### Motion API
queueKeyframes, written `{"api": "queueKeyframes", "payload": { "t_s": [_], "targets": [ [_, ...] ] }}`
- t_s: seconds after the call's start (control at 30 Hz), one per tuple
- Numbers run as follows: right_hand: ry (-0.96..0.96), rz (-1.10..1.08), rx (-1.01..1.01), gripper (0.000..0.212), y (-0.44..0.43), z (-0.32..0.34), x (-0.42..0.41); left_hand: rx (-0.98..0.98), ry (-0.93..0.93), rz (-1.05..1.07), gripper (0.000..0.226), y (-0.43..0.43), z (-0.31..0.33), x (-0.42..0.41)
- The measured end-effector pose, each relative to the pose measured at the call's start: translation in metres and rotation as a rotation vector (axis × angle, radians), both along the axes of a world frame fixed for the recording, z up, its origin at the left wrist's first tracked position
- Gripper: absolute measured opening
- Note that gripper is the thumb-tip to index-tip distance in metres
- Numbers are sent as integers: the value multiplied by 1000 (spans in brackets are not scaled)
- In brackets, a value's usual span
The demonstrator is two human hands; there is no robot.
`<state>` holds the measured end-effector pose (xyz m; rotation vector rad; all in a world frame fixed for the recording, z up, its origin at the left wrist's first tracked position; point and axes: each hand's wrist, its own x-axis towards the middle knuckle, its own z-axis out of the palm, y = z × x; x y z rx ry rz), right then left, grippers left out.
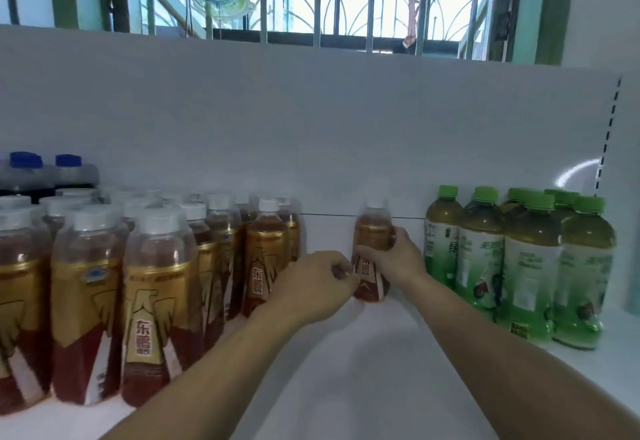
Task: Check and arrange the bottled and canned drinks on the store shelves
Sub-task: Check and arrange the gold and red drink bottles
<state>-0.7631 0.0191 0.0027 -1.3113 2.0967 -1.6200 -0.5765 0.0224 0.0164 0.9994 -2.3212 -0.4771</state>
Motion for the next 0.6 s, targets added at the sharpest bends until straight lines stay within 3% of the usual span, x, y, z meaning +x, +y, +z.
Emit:
{"api": "queueKeyframes", "payload": {
  "t_s": [0.2, 0.37, 0.5, 0.6],
  "targets": [
    [-109, 166, -81, 54, 38, 2, -15, 315, 280, -70, 66, 2, -14, -35],
    [-362, 291, -263, 33, 70, 9, -13, 498, 511, -159, 66, 32, -28, -46],
    [-415, 343, -291, 43, 76, 14, -2, 494, 626, -215, 65, 38, -34, -48],
    [-450, 422, -270, 67, 76, 15, 1, 561, 737, -242, 55, 34, -37, -42]
  ]
}}
